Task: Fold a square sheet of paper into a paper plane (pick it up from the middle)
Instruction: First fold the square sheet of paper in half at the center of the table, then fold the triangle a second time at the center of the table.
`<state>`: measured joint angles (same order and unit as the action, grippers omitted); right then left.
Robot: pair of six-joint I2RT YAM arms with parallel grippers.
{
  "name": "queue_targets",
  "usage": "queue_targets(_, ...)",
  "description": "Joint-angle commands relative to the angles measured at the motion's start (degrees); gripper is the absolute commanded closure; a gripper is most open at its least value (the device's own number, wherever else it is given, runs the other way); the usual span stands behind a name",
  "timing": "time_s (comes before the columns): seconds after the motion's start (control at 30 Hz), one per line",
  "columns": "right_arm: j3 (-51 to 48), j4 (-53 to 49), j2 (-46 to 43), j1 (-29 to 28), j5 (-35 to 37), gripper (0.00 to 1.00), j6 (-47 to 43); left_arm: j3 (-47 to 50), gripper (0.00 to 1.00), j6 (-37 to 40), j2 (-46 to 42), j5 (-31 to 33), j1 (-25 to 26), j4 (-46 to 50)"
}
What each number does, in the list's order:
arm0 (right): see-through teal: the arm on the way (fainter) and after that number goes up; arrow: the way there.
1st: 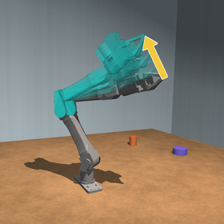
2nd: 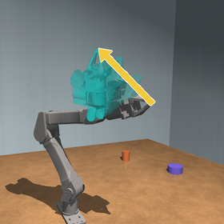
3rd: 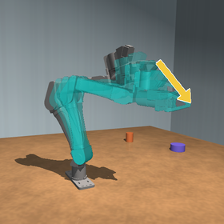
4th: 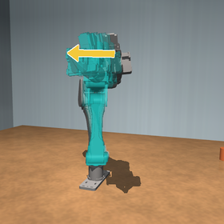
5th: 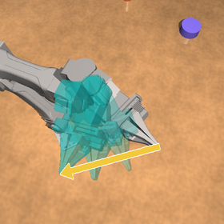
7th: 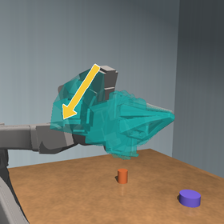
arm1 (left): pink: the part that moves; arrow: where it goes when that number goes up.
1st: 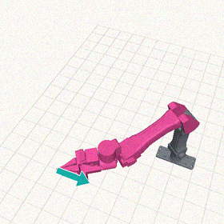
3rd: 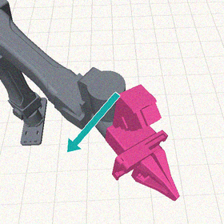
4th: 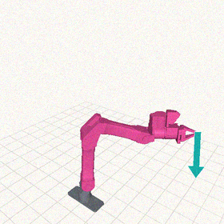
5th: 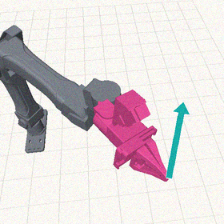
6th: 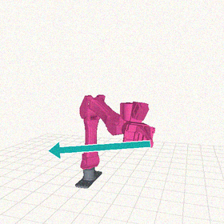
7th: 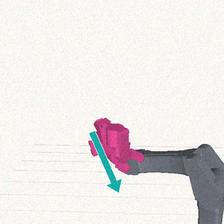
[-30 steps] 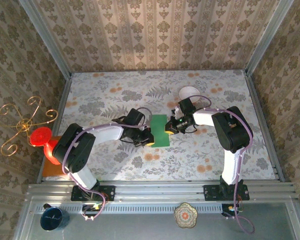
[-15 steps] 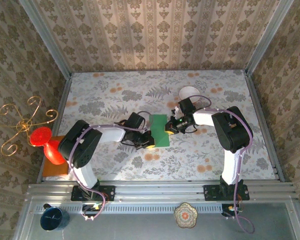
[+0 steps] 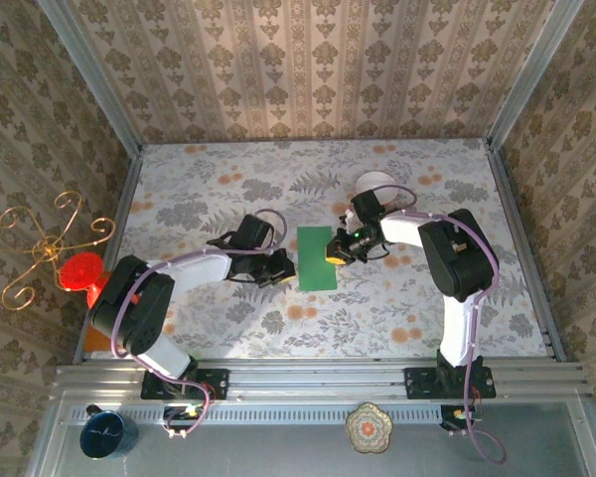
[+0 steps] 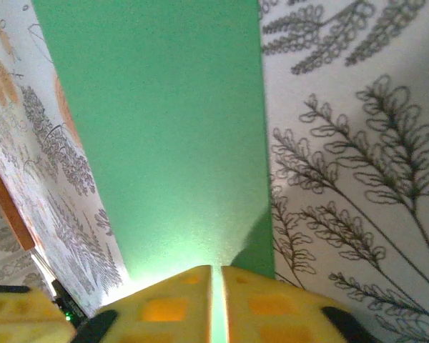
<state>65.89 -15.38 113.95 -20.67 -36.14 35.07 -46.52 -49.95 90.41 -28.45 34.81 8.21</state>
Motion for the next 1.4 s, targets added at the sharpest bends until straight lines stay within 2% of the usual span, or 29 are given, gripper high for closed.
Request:
queue_targets(0.0, 0.4, -1.9, -2.2, 0.7, 7.7, 0.77, 0.5, -3.6, 0.85, -0.9, 2.8, -0.1, -0.6, -5.3)
queue_targets(0.1, 0.1, -2.6, -7.1, 0.7, 6.5, 0.71, 0.2, -6.3, 0.8, -1.6, 6.1, -0.5, -0.6, -7.2)
queue_targets(0.27, -5.1, -4.0, -14.3, 1.2, 10.1, 0.58, 0.7, -8.7, 0.77, -1.9, 10.9, -1.2, -1.0, -10.0)
queue_targets(0.43, -11.8, -2.7, -19.9, 1.7, 12.2, 0.51, 3.3, -12.6, 0.75, -1.4, 15.0, -1.8, -1.6, -10.5)
queue_targets(0.67, -19.0, 1.8, -24.5, 1.7, 12.5, 0.5, 8.3, -18.1, 0.72, 2.1, 19.2, -1.3, -1.8, -5.0)
queue_targets(1.03, -20.3, 4.4, -22.8, 1.6, 11.3, 0.53, 9.5, -21.8, 0.71, 3.7, 23.5, -0.6, -1.8, 0.2)
queue_targets(1.37, -22.0, 5.2, -21.8, 1.0, 8.4, 0.54, 10.1, -19.5, 0.71, 2.3, 24.5, 1.3, -1.5, 2.1)
